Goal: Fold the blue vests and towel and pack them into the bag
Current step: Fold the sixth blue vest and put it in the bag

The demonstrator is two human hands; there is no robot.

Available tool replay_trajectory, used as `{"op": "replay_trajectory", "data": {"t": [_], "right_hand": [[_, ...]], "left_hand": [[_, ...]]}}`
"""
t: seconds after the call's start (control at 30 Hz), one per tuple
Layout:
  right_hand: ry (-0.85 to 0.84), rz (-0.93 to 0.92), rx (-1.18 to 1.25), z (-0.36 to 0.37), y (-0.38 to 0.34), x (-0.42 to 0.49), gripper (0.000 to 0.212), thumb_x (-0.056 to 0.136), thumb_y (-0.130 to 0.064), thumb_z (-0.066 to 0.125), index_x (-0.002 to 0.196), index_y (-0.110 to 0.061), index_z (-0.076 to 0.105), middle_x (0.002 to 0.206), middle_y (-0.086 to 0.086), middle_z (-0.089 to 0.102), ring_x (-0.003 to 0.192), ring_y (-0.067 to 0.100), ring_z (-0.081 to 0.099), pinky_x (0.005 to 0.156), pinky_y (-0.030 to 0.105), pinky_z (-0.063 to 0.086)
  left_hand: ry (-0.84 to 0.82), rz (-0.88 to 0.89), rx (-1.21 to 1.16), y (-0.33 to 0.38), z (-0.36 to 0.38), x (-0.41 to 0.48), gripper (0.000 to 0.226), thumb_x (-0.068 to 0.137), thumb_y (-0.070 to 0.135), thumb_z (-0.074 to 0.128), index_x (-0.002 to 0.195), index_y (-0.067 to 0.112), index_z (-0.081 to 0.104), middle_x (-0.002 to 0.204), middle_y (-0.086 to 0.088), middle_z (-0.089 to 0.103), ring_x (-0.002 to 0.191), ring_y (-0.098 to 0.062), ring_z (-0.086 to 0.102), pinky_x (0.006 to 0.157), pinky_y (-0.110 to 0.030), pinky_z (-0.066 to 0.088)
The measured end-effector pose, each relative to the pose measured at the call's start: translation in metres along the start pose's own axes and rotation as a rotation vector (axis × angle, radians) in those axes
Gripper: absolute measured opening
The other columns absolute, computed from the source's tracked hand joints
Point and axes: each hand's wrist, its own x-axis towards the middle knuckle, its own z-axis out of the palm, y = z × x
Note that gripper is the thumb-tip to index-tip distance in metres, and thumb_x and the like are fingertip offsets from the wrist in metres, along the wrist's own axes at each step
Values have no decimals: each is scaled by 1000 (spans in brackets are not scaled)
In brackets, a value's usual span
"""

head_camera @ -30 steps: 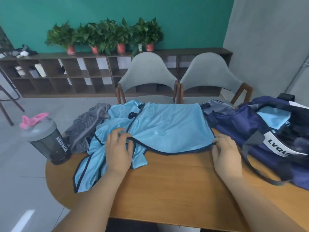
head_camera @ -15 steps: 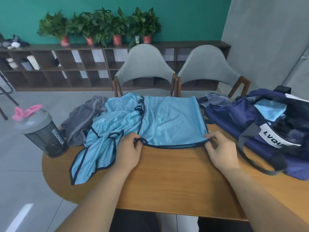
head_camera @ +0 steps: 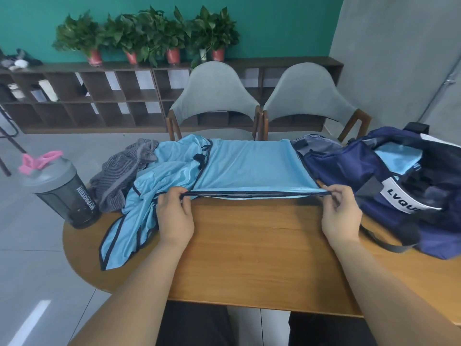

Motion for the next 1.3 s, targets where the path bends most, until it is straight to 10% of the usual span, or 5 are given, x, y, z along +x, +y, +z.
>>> {"op": "replay_trajectory", "data": {"t": [0.4, 0.7, 0.97, 1.3], "right_hand": [[43, -9, 225, -27, -31, 12, 20, 102, -8, 57, 109, -20, 70, 106, -13, 72, 100, -3, 65, 93, 13, 45], [117, -20, 404, -45, -46, 8, 21, 97, -2, 57, 96, -17, 72, 93, -7, 70, 89, 6, 61, 82, 17, 45], [261, -47, 372, -66, -59, -16, 23, 93, 3, 54, 90, -11, 72, 70, -19, 65, 68, -3, 53, 68, 12, 40], [-223, 29, -387, -23, -24, 26, 22, 99, -12, 61, 118, -16, 69, 92, 4, 71, 100, 35, 69, 81, 32, 44]], "left_hand": [[31, -22, -303, 40, -26, 6, 18, 106, 14, 56, 120, 23, 61, 133, 10, 62, 134, -2, 51, 114, -28, 38], [96, -41, -453, 68, -41, -6, 7, 107, 20, 53, 114, 23, 55, 101, 10, 60, 93, -11, 59, 86, -36, 48], [115, -40, -479, 77, -63, -33, 12, 106, 25, 58, 118, 26, 60, 110, 18, 64, 111, -10, 62, 97, -29, 47], [-360, -597, -506, 47, -22, 13, 22, 98, 39, 73, 105, 18, 74, 101, 0, 76, 94, -17, 71, 81, -30, 56]]}}
